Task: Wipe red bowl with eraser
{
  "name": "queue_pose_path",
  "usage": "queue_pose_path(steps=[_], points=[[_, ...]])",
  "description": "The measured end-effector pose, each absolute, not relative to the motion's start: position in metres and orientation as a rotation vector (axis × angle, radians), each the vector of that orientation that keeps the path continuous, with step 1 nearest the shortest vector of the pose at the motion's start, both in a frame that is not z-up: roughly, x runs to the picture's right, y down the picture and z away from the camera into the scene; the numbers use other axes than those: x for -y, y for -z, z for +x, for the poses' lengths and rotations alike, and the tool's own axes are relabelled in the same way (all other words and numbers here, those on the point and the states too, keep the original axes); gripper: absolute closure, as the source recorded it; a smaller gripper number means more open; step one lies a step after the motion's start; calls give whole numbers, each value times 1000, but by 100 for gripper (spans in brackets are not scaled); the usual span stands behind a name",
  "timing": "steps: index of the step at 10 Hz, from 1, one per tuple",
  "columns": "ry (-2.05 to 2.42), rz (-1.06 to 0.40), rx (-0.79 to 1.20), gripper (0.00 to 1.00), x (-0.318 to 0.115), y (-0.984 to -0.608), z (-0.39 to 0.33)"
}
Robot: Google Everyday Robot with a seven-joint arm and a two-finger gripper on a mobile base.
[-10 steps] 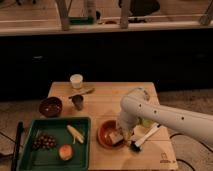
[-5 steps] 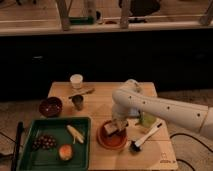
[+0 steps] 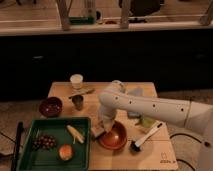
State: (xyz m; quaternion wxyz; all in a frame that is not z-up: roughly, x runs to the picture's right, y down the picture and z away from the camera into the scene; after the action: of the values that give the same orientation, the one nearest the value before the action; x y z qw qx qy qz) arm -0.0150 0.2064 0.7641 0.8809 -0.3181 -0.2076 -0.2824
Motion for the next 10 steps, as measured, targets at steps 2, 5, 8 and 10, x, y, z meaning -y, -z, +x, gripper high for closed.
queue_pose_path(steps=[2,5,8,10], points=[[582,-681,439,100,-220,-755,-7],[548,-693,430,100,-235,-738,38],[490,-690,392,100,-240,-729,81],[474,-679,374,100,-231,-739,84]])
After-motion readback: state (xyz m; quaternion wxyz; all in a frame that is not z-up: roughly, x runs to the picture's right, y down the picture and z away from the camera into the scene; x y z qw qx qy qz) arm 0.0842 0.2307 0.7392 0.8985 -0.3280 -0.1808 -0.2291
